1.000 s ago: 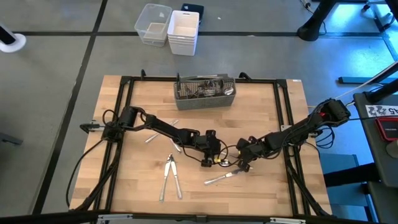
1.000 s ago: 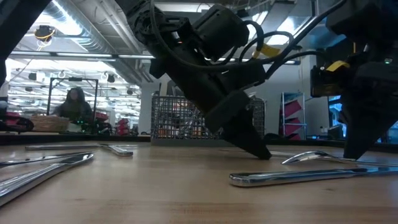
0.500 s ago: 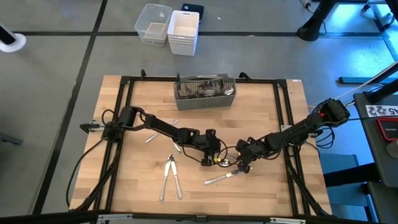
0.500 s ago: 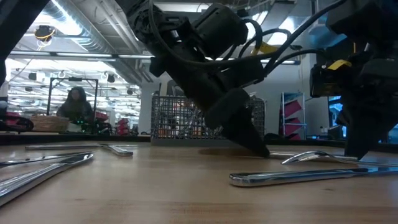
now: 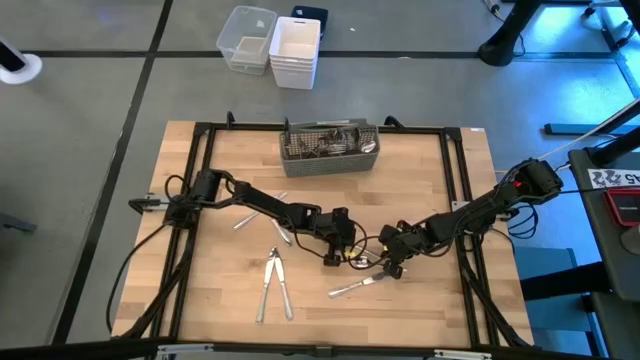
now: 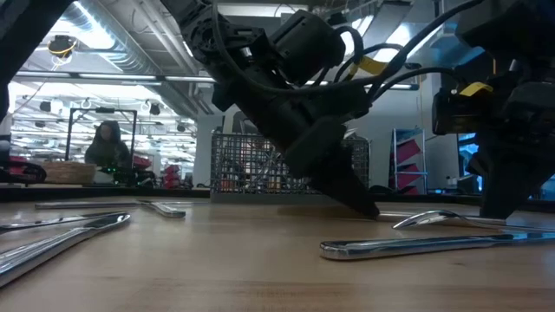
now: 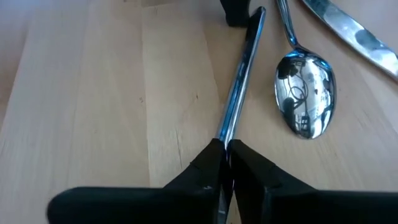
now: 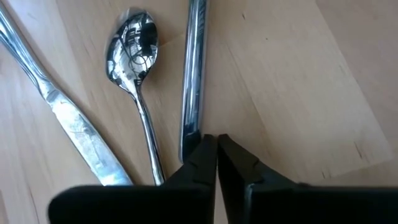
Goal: Sort silverware
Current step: Put the silver table knife into the gray silverware organizer
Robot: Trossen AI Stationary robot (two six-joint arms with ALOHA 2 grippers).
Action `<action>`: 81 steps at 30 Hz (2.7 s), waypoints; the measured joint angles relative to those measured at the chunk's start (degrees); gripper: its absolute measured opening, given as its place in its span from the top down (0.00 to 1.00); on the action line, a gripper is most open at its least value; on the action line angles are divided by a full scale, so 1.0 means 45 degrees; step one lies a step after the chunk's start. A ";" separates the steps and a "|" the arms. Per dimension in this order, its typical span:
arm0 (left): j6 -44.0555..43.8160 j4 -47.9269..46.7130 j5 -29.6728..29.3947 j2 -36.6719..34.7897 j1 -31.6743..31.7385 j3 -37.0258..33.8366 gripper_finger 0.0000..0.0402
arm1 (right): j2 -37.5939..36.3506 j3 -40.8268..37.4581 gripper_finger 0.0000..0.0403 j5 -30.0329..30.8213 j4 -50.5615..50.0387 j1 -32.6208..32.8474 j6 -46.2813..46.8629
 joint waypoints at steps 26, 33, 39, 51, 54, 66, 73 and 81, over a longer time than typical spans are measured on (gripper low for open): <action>0.1312 0.0029 -0.1039 0.0005 0.0069 0.0005 0.98 | 0.0005 0.0005 0.99 -0.0039 0.0269 0.0000 -0.0282; -0.0224 0.0018 0.0675 0.0003 0.0470 0.0010 0.99 | -0.0005 0.0005 0.99 -0.0025 0.0291 0.0000 -0.0338; -0.1979 -0.0237 0.2370 0.0000 0.0741 0.0015 1.00 | -0.0162 0.0010 0.99 -0.0476 0.0378 -0.0015 -0.1299; -0.2748 -0.0335 0.2597 0.0000 0.0816 0.0015 1.00 | -0.1331 -0.0010 0.99 -0.0596 0.0353 0.0010 -0.1860; -0.3200 -0.0319 0.2616 0.0000 0.0845 0.0013 1.00 | -0.1335 -0.0010 0.98 -0.0568 0.0350 0.0005 -0.1913; -0.4389 -0.0024 0.2595 0.0000 0.1060 -0.0010 0.99 | -0.1247 0.0015 0.62 -0.0336 0.0372 0.0000 -0.1807; -0.4731 0.0029 0.2541 0.0000 0.1064 -0.0010 0.99 | -0.0534 0.0015 0.56 -0.0228 0.0556 0.0000 -0.1812; -0.4786 0.0196 0.2492 0.0010 0.1064 -0.0010 0.99 | -0.0155 0.0063 0.56 0.0570 0.0662 0.0019 -0.1807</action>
